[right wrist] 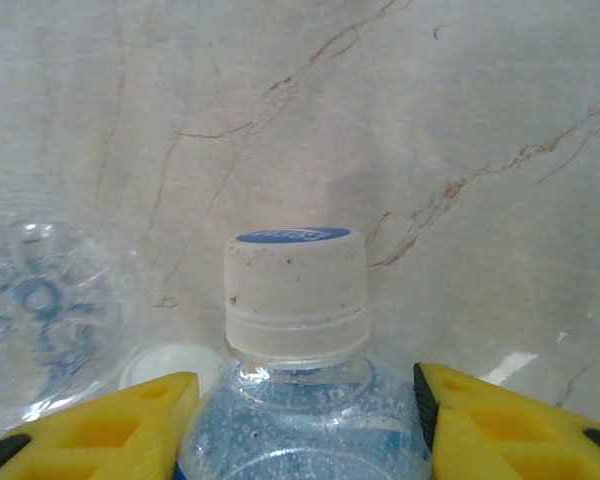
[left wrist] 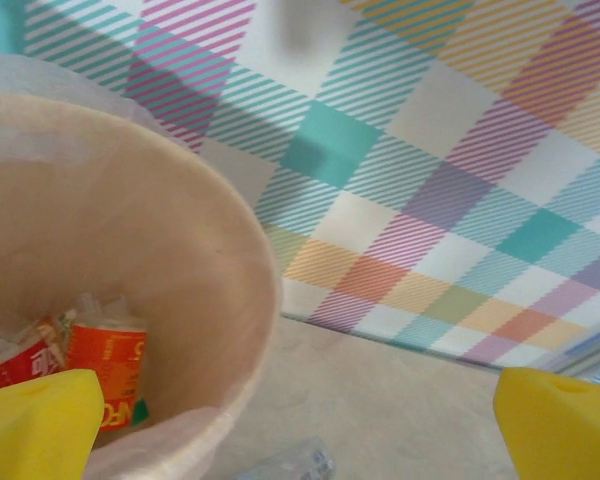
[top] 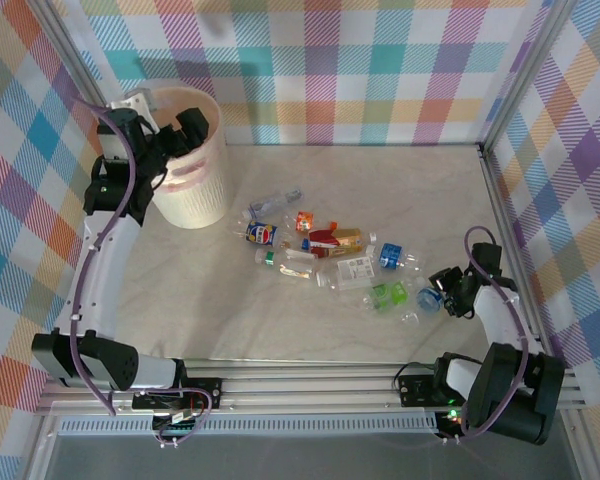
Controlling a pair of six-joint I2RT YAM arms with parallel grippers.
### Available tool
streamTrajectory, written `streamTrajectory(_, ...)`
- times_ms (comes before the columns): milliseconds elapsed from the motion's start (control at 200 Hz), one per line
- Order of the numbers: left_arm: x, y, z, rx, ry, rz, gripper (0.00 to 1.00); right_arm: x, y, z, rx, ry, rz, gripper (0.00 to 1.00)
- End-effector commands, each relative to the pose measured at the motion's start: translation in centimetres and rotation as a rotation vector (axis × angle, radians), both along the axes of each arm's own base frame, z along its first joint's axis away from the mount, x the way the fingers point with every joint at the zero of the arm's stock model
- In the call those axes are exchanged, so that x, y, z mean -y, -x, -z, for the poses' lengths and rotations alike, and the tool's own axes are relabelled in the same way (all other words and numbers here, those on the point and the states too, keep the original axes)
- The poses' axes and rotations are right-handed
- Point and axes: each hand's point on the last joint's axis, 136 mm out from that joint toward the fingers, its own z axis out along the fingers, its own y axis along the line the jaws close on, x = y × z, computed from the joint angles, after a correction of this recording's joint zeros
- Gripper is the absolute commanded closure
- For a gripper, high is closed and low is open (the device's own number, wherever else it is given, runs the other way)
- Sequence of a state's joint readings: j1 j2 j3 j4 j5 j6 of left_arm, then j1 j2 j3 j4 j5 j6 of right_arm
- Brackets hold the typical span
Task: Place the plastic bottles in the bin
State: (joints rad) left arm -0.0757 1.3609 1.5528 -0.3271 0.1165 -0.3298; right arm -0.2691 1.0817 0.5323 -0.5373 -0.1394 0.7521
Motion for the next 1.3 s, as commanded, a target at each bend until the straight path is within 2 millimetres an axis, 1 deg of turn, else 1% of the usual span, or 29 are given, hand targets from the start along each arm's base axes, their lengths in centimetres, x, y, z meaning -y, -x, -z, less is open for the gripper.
streamTrajectory(0,2.2,1.2,-1.0,0.034,0.03,0.075,0.0,0.4,-0.1,-2.4,0.042,0.033,-0.011,0.53)
streamTrajectory(185,5.7,2.1,-0.3,0.011,0.032,0.168,0.0,0.6,-0.4,-6.8,0.138,0.088,-0.046,0.54)
streamTrajectory(310,8.9,2.9,0.3,-0.009,0.029,0.261,0.0,0.1,-1.0,-9.9,0.225,0.092,-0.078,0.54)
streamTrajectory(450,12.5,4.1,1.2,-0.038,0.028,0.39,0.0,-1.2,-2.8,-13.7,0.368,0.048,-0.136,0.54)
streamTrajectory(595,16.2,5.3,3.2,-0.077,0.03,0.539,0.0,-2.8,-4.9,-17.3,0.511,-0.005,-0.201,0.54)
streamTrajectory(675,18.2,6.0,4.3,-0.098,0.05,0.605,0.0,-3.8,-6.0,-18.8,0.563,-0.019,-0.24,0.54)
streamTrajectory(730,19.9,6.8,5.4,-0.13,0.057,0.656,0.0,-4.5,-6.7,-19.7,0.587,-0.019,-0.272,0.53)
streamTrajectory(745,20.5,6.9,5.1,-0.107,0.063,0.673,0.0,-4.8,-6.9,-20.0,0.593,-0.019,-0.282,0.53)
streamTrajectory(830,23.4,8.1,6.3,-0.134,0.075,0.755,0.0,-6.3,-8.2,-21.3,0.633,-0.017,-0.336,0.53)
streamTrajectory(910,26.2,9.4,7.8,-0.167,0.087,0.833,0.0,-7.8,-9.3,-22.4,0.669,-0.018,-0.385,0.53)
streamTrajectory(1005,28.9,10.4,9.6,-0.197,0.101,0.891,0.0,-10.0,-10.6,-23.6,0.712,-0.03,-0.453,0.52)
streamTrajectory(1125,31.5,11.7,10.6,-0.195,0.101,0.954,0.0,-12.9,-12.0,-24.9,0.759,-0.059,-0.533,0.52)
streamTrajectory(1190,32.5,12.2,10.8,-0.181,0.095,0.977,0.0,-14.3,-12.6,-25.6,0.776,-0.077,-0.567,0.52)
streamTrajectory(1295,33.5,12.7,11.3,-0.173,0.08,0.994,0.0,-16.3,-13.2,-26.4,0.805,-0.105,-0.606,0.52)
